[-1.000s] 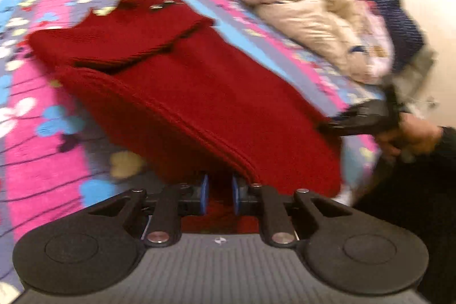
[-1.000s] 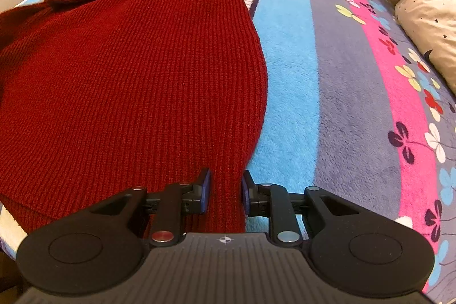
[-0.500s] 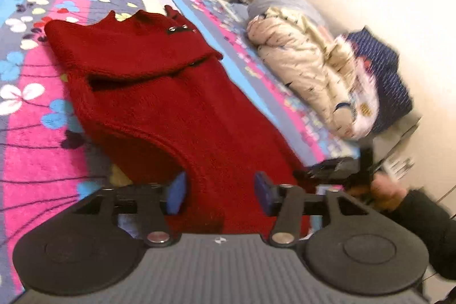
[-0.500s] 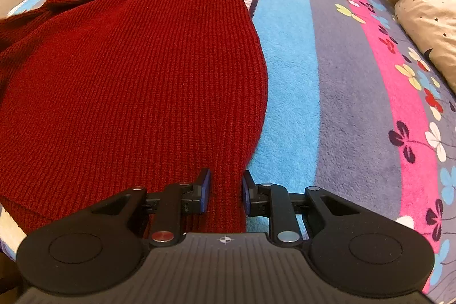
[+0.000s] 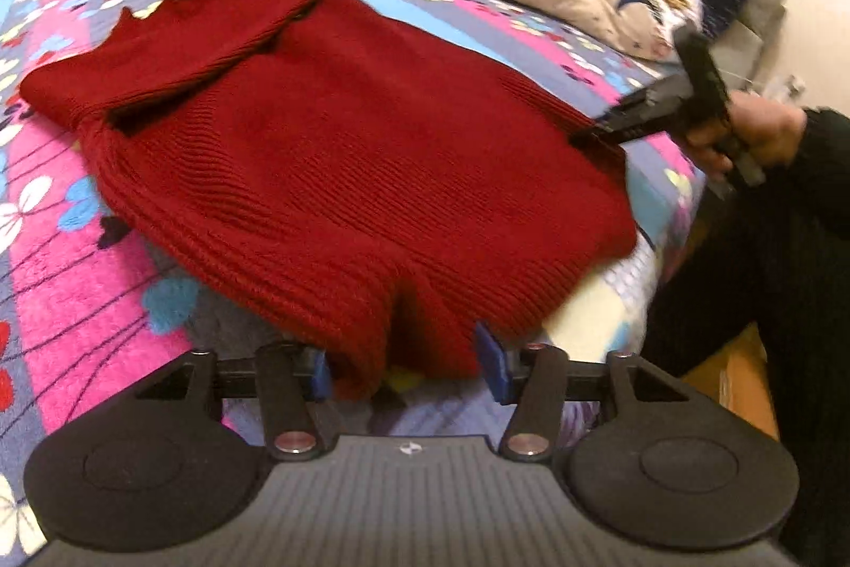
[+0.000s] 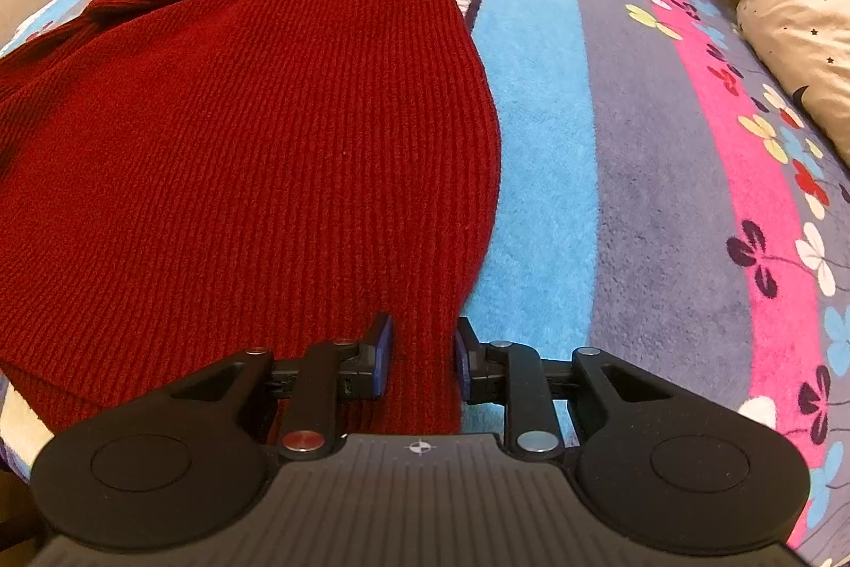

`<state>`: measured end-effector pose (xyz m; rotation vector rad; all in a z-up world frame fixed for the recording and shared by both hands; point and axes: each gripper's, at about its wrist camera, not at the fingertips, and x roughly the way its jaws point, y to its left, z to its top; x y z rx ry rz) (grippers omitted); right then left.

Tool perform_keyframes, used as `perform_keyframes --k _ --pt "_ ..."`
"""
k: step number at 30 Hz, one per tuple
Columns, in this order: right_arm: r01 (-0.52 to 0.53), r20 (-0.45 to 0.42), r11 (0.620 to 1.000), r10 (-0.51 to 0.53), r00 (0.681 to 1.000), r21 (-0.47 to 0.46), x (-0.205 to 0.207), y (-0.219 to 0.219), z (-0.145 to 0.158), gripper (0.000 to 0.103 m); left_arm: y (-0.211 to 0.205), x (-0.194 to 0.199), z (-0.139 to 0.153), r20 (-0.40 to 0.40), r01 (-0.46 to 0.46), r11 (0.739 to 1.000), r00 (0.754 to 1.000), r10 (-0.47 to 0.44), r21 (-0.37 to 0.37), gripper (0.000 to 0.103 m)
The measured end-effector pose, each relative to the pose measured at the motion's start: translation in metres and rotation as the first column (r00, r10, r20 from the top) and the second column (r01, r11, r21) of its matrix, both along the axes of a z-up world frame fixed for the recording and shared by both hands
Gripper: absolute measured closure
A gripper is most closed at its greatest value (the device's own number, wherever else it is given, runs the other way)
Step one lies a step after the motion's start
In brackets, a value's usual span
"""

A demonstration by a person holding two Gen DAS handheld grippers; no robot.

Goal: Fold small clothes

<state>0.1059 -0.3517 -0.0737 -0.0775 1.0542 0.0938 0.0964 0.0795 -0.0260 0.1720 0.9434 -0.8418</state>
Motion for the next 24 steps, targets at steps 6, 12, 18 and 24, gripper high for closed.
perform_keyframes --k 6,12,18,24 --pt "0.025 -0.001 0.999 -0.025 1.000 0.027 0.003 -0.004 0.001 0.082 0.021 -0.010 0.000 0.083 -0.065 0.998 0.995 0.063 0.024 0.092" --pt "0.137 0.084 0.945 -0.169 0.982 0.297 -0.008 -0.038 0.036 0.086 0.084 -0.021 0.050 0.087 -0.194 0.906 0.966 0.243 -0.377 0.093" --pt "0.243 0.102 0.810 -0.347 0.932 0.533 -0.036 -0.091 0.056 0.088 0.096 -0.014 0.028 -0.036 -0.284 0.933 0.958 0.284 -0.223 0.093" --pt "0.294 -0.074 0.923 -0.284 0.956 0.248 -0.010 -0.054 0.014 0.080 0.082 0.014 0.000 -0.119 -0.363 0.931 0.927 0.356 -0.039 0.076"
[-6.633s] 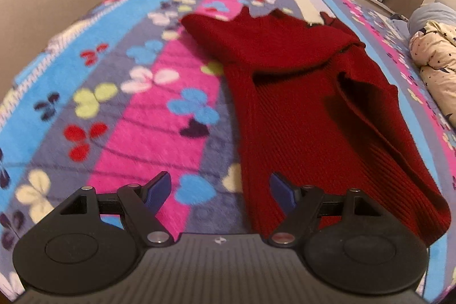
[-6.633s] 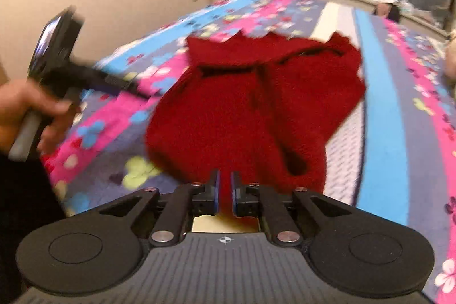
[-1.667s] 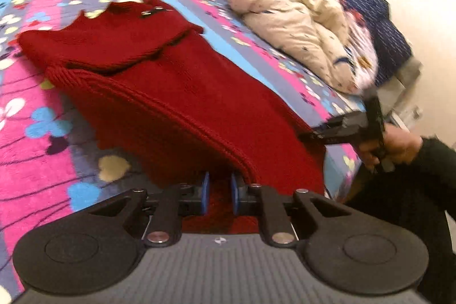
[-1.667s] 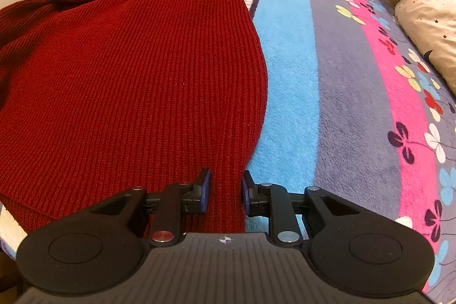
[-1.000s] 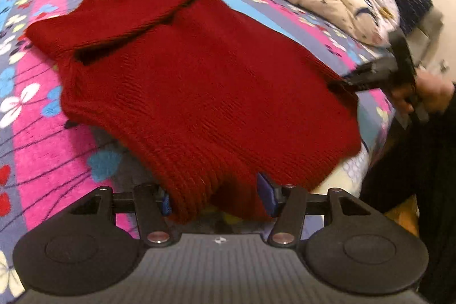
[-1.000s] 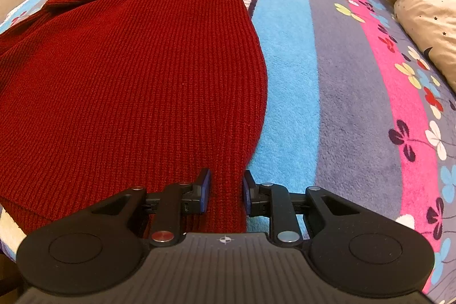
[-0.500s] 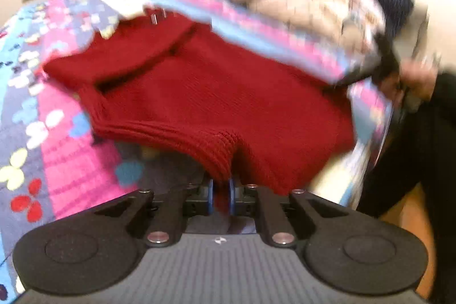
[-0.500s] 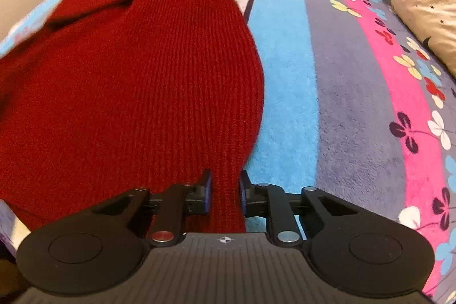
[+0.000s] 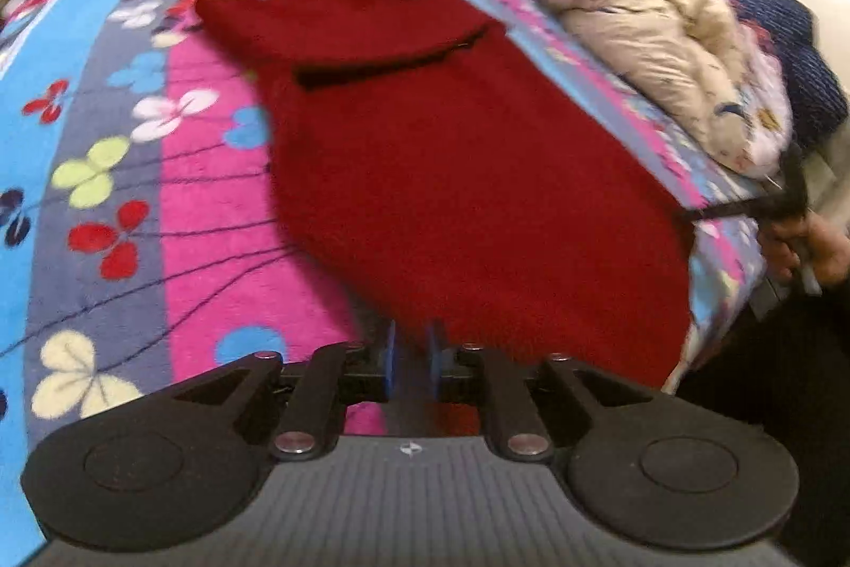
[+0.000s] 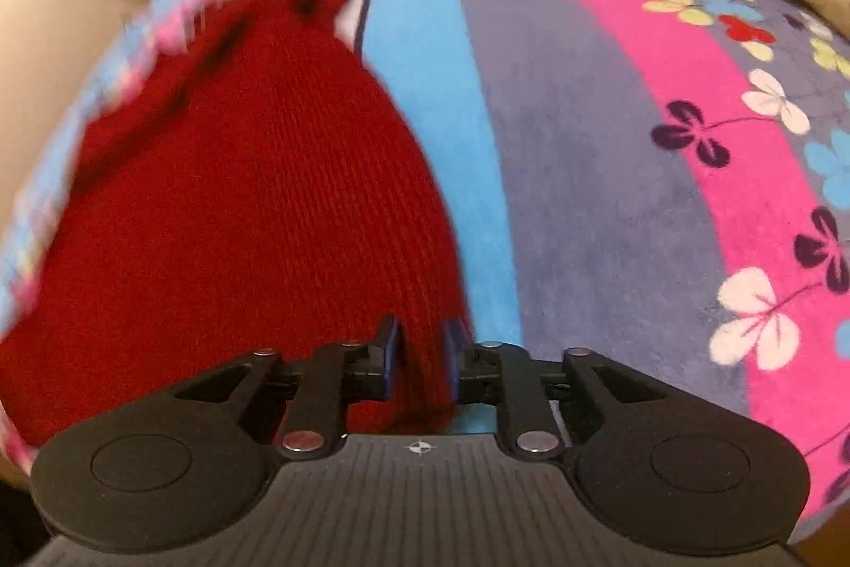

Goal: Fold small clothes

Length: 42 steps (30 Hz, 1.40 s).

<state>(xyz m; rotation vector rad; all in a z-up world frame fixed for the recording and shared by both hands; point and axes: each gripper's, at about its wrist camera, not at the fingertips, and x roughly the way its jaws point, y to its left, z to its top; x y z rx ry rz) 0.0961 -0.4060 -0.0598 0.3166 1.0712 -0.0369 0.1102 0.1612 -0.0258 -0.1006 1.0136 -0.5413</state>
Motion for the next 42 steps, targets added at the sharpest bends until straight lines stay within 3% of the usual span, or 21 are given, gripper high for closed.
perform_keyframes --k 3,7,11,13,15,17,18,20,22,23,24,25,29,32,35,37,39,41,42 --pt "-0.027 -0.032 0.998 0.025 0.999 -0.065 0.008 0.015 -0.008 0.063 0.003 0.014 -0.014 -0.058 -0.077 0.996 0.995 0.080 0.055 0.067" --pt "-0.057 -0.064 0.989 0.048 0.997 -0.136 0.011 0.024 -0.016 0.059 -0.005 0.021 -0.032 -0.161 -0.072 0.994 0.983 0.084 0.080 0.064" --pt "-0.069 -0.063 0.983 0.060 0.996 -0.167 0.012 0.032 -0.018 0.059 -0.004 0.015 -0.025 -0.157 -0.117 0.993 0.981 0.118 0.019 0.062" --pt "-0.065 -0.058 0.983 0.056 0.997 -0.174 0.011 0.033 -0.017 0.062 0.012 0.015 -0.018 -0.145 -0.238 0.971 0.961 0.233 -0.014 0.062" --pt "-0.061 -0.047 0.984 0.054 0.997 -0.166 0.009 0.031 -0.016 0.070 0.033 0.015 -0.012 -0.175 -0.347 0.927 0.931 0.321 -0.141 0.061" --pt "-0.068 -0.035 0.985 0.063 0.997 -0.161 0.007 0.032 -0.015 0.078 0.037 0.013 -0.009 -0.200 -0.346 0.907 0.932 0.303 -0.240 0.057" --pt "-0.075 -0.031 0.984 0.071 0.997 -0.159 0.006 0.033 -0.014 0.080 0.030 0.012 -0.008 -0.201 -0.317 0.918 0.941 0.272 -0.239 0.053" --pt "-0.088 -0.022 0.981 0.086 0.996 -0.172 0.005 0.036 -0.013 0.081 0.007 0.010 -0.014 -0.207 -0.229 0.959 0.959 0.193 -0.167 0.052" --pt "-0.097 -0.013 0.979 0.096 0.995 -0.177 0.003 0.037 -0.011 0.083 -0.012 0.010 -0.026 -0.229 -0.165 0.983 0.963 0.144 -0.078 0.052" --pt "-0.100 -0.007 0.979 0.100 0.995 -0.176 0.002 0.037 -0.010 0.083 -0.019 0.010 -0.032 -0.243 -0.148 0.988 0.960 0.135 -0.035 0.058" --pt "-0.100 0.002 0.980 0.102 0.995 -0.171 0.000 0.036 -0.008 0.083 -0.022 0.011 -0.037 -0.249 -0.146 0.989 0.959 0.137 -0.018 0.084" --pt "-0.096 0.012 0.983 0.099 0.995 -0.160 -0.002 0.034 -0.005 0.084 -0.024 0.011 -0.040 -0.260 -0.134 0.991 0.957 0.125 -0.019 0.091" --pt "-0.059 0.071 0.996 0.064 0.995 -0.073 -0.015 0.018 0.011 0.085 -0.019 0.009 -0.030 -0.185 -0.131 0.991 0.975 0.123 -0.034 0.092" --pt "-0.091 0.116 0.996 0.093 0.989 -0.023 -0.033 0.012 0.025 0.087 -0.002 0.005 -0.027 -0.117 -0.198 0.976 0.971 0.207 0.087 0.092" --pt "-0.224 0.104 0.975 0.222 0.969 0.007 -0.046 0.026 0.024 0.087 -0.002 0.009 -0.030 -0.103 -0.200 0.959 0.969 0.224 0.201 0.092" --pt "-0.357 0.057 0.932 0.360 0.931 -0.062 -0.051 0.050 0.013 0.087 0.000 0.010 -0.033 -0.115 -0.181 0.961 0.971 0.208 0.209 0.091" --pt "-0.403 0.019 0.909 0.407 0.913 -0.109 -0.051 0.061 0.004 0.087 0.001 0.011 -0.031 -0.129 -0.187 0.963 0.968 0.214 0.193 0.090" --pt "-0.376 0.024 0.922 0.380 0.925 -0.090 -0.046 0.055 0.005 0.087 0.000 0.012 -0.027 -0.132 -0.194 0.966 0.967 0.218 0.172 0.086" --pt "-0.346 0.037 0.936 0.349 0.936 -0.070 -0.043 0.049 0.008 0.085 0.000 0.013 -0.026 -0.131 -0.198 0.966 0.966 0.221 0.165 0.079"
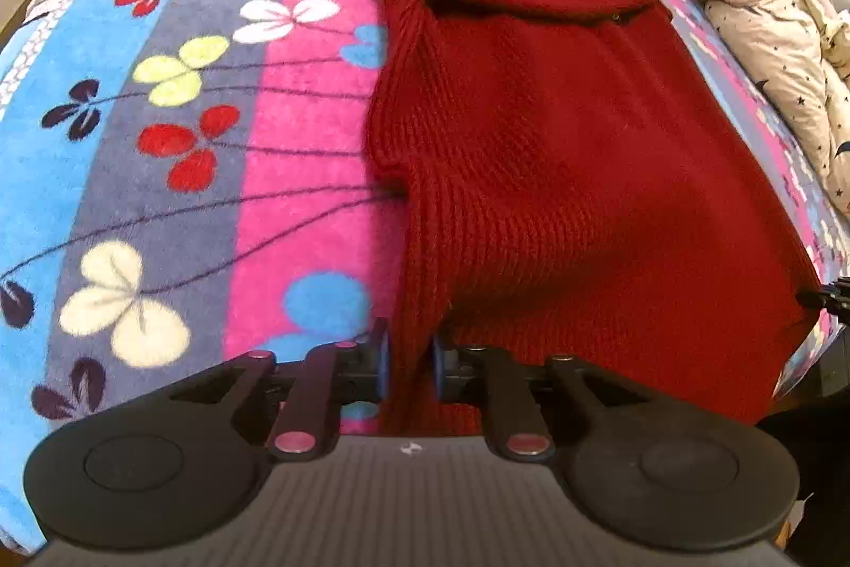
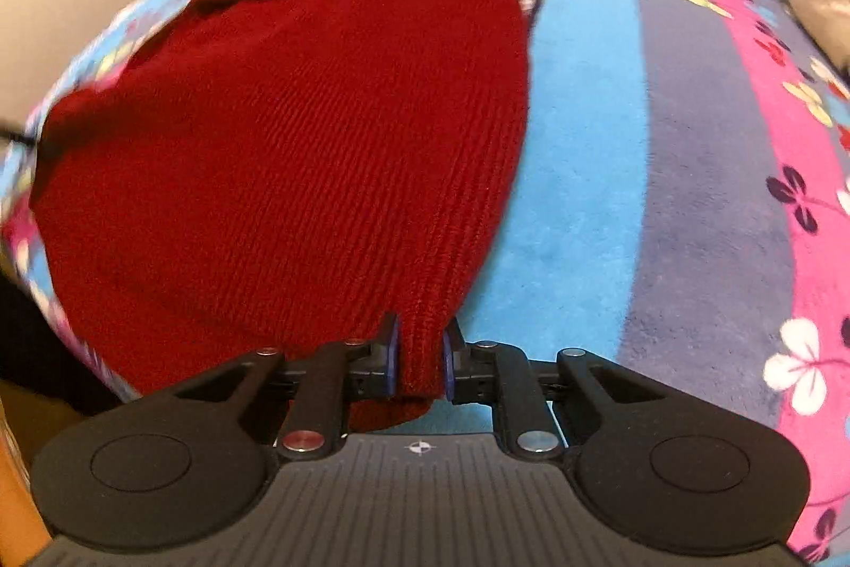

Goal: Fold small clothes

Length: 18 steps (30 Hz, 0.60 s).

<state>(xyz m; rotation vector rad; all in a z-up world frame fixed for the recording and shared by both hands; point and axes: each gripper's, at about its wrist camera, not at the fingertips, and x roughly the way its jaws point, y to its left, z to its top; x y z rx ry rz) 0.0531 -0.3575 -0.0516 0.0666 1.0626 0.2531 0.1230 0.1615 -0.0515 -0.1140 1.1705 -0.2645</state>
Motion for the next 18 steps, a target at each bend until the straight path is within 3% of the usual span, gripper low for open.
perform_keyframes --k 4,8,10,13,14,15,18 --pt "0.157 0.021 0.987 -0.158 0.987 0.042 0.011 -0.020 0.004 0.072 0.000 0.009 0.005 0.030 -0.030 0.998 0.999 0.031 -0.048 0.070" --pt "0.245 0.000 0.968 -0.245 0.970 0.058 0.028 -0.029 -0.004 0.070 -0.004 0.016 0.000 0.015 -0.047 0.998 0.999 0.048 -0.031 0.070" --pt "0.238 -0.028 0.969 -0.237 0.971 0.065 0.036 -0.025 -0.013 0.067 -0.007 0.018 -0.002 0.011 -0.055 0.998 0.998 0.055 -0.014 0.070" --pt "0.162 -0.022 0.987 -0.162 0.986 -0.005 0.041 -0.004 -0.018 0.065 -0.009 0.020 -0.004 0.012 -0.069 0.998 0.998 0.069 -0.002 0.076" --pt "0.140 -0.018 0.990 -0.140 0.990 -0.027 0.040 0.001 -0.019 0.069 -0.011 0.020 -0.005 0.018 -0.062 0.998 0.998 0.062 0.003 0.084" --pt "0.126 -0.014 0.991 -0.127 0.992 -0.042 0.041 0.005 -0.019 0.086 -0.014 0.019 -0.004 0.028 -0.050 0.999 0.998 0.049 0.014 0.087" --pt "0.129 -0.005 0.991 -0.129 0.992 -0.028 0.039 0.000 -0.014 0.092 -0.019 0.011 0.009 0.123 -0.043 0.999 0.992 0.039 0.027 0.089"
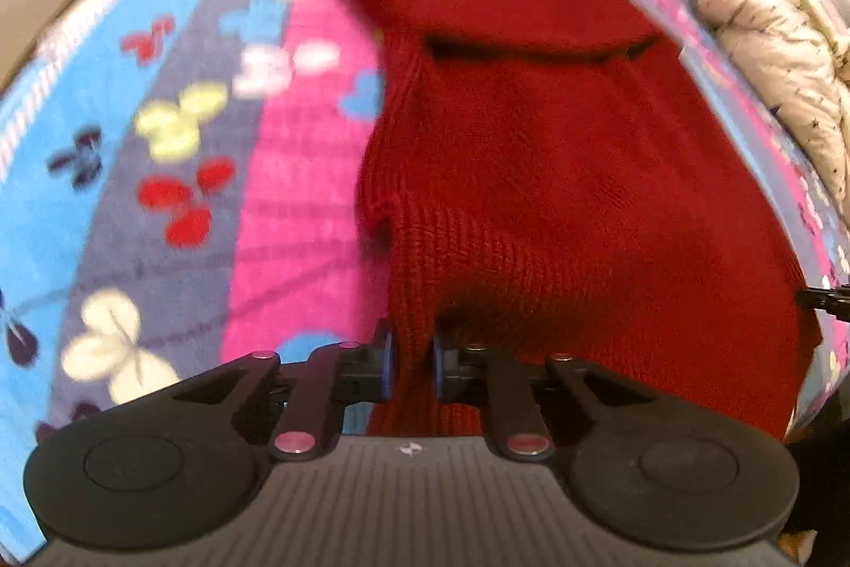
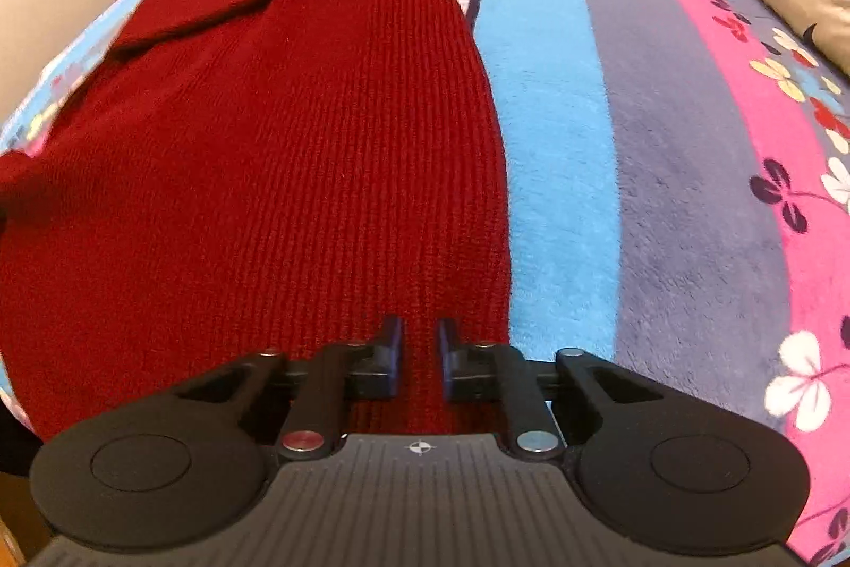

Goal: Fold small clothes

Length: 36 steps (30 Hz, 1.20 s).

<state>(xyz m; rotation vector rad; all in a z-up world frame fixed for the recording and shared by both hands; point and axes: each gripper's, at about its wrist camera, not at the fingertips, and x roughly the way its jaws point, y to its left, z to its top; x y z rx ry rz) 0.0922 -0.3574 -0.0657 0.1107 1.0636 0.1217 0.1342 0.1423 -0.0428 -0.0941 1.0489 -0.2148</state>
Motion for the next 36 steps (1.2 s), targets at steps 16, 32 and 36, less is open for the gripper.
perform_keyframes --k 16,32,36 --pt "0.088 0.121 0.996 -0.089 0.989 0.014 -0.027 -0.023 0.031 0.087 -0.012 -0.007 0.018 0.107 0.002 0.998 0.994 -0.009 0.060 0.079" --pt "0.043 0.186 0.999 -0.041 0.982 -0.007 0.004 0.016 0.031 0.071 -0.047 -0.011 0.023 0.282 -0.028 0.947 0.957 -0.067 0.319 0.029" --pt "0.045 0.202 0.999 -0.041 0.979 -0.012 0.015 0.029 0.033 0.071 -0.053 -0.005 0.023 0.322 -0.085 0.916 0.945 -0.049 0.391 0.025"
